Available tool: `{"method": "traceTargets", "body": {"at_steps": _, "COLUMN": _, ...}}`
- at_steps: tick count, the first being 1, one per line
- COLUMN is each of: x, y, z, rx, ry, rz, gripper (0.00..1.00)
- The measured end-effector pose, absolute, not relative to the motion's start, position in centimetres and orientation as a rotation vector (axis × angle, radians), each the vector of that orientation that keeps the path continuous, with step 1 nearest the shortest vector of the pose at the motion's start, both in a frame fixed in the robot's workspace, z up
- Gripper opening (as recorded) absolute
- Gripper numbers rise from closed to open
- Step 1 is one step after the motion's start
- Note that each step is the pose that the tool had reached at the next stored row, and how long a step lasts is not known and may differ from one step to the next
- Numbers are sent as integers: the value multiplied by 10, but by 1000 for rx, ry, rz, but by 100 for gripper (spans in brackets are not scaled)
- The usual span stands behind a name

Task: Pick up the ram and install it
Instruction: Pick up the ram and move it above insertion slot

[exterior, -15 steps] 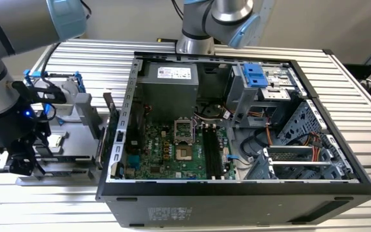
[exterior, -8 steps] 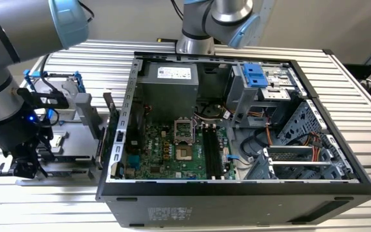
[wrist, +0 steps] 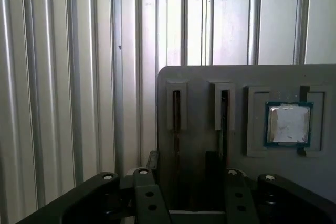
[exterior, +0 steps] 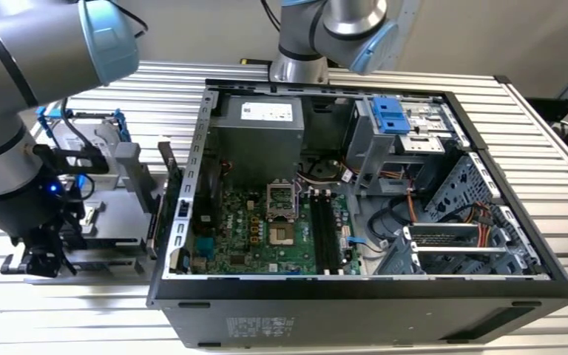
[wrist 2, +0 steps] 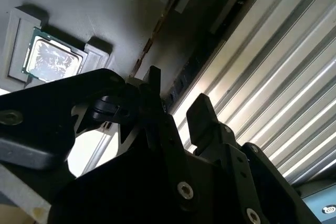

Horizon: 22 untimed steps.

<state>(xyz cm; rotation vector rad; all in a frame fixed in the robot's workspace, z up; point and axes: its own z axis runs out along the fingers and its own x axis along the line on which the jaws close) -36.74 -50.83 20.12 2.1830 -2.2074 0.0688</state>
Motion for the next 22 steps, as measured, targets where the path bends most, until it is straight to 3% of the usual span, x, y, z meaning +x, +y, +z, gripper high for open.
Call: {"method": "traceTargets", "body": {"at_steps": 22, "x": -367, "y": -512, "z": 193, "rx": 2211, "ry": -2182, "rz": 71, "gripper": 100}}
